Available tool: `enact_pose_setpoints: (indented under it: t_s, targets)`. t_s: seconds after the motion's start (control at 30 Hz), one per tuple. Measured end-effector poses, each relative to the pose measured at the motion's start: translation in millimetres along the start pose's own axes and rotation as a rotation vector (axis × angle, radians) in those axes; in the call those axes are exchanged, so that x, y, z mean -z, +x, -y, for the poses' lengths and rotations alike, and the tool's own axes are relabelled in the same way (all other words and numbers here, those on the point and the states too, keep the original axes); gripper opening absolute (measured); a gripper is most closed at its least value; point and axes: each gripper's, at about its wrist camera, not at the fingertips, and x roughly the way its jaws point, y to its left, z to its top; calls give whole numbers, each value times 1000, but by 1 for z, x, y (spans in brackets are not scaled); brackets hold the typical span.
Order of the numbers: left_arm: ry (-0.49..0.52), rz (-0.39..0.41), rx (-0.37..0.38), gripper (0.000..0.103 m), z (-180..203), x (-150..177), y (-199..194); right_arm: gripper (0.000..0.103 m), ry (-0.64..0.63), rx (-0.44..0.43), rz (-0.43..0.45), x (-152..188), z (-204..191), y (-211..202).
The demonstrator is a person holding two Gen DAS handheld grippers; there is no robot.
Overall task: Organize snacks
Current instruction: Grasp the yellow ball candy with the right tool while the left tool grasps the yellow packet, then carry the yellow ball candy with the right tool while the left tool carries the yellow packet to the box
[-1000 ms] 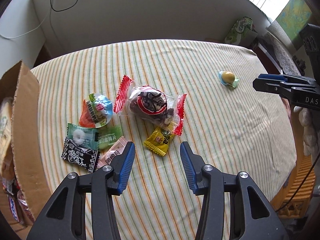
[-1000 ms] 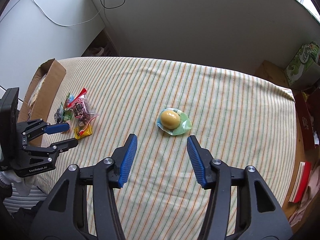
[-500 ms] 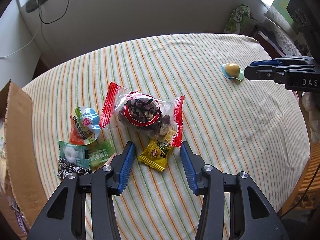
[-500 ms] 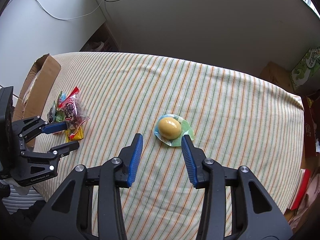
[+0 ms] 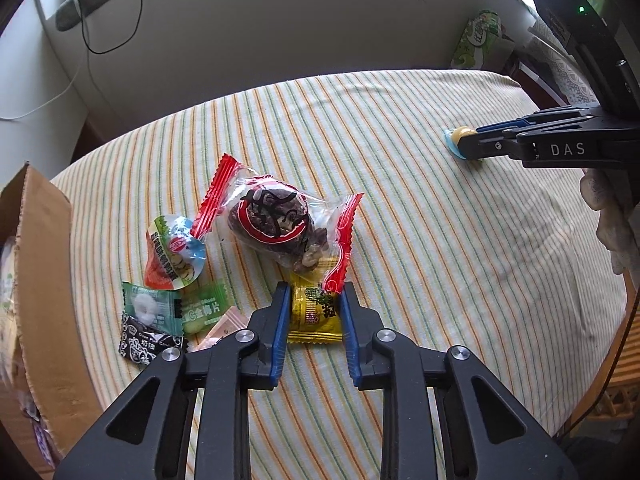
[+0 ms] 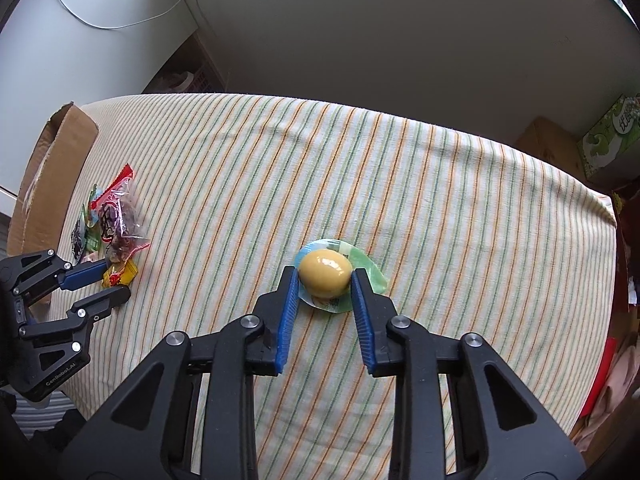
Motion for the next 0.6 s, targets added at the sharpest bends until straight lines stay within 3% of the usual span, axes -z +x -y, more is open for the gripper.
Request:
enact_pose_setpoints:
  t_s: [0.6]
  targets:
    - [-95, 15, 60, 22, -8, 18, -22, 27, -2, -19, 23, 10, -9, -20]
